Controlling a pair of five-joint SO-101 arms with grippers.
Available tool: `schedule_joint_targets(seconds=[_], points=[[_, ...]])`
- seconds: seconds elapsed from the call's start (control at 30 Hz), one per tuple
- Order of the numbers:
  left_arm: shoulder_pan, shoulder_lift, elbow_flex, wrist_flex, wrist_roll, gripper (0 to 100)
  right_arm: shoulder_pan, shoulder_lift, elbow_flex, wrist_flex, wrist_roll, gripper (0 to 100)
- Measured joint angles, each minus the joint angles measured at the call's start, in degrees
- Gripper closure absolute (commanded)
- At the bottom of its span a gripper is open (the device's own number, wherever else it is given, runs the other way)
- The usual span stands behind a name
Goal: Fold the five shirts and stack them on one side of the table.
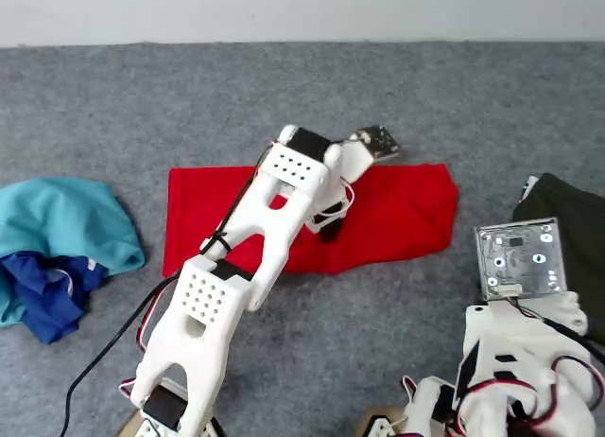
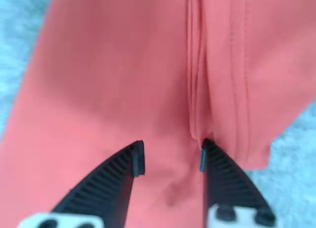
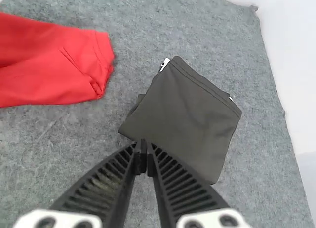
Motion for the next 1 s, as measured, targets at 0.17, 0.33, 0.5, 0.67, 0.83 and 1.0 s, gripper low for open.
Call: schedule_joint_targets(seconds=[0.17,0.33,0.5,0.67,0.83,1.0], points=[[-0.1,-0.4,-8.8,3.0,-0.3,82,0.0,0.0,0.0,0.0,0.0,98.7],[0.8,-3.7,-9.0,3.4,1.3,82,0.0,0.0,0.0,0.0,0.0,98.7],[4.4,-4.4,-2.7,3.4,1.3,82,0.0,0.0,0.0,0.0,0.0,98.7],[4.7,-2.3,-0.1,1.8,3.0,82,0.0,0.0,0.0,0.0,0.0,98.7],[3.3,1.8,-1.5,1.0,3.9,82,0.0,0.0,0.0,0.0,0.0,98.7],[2.7,2.0,-6.2,3.0,6.9,82,0.0,0.0,0.0,0.0,0.0,98.7]])
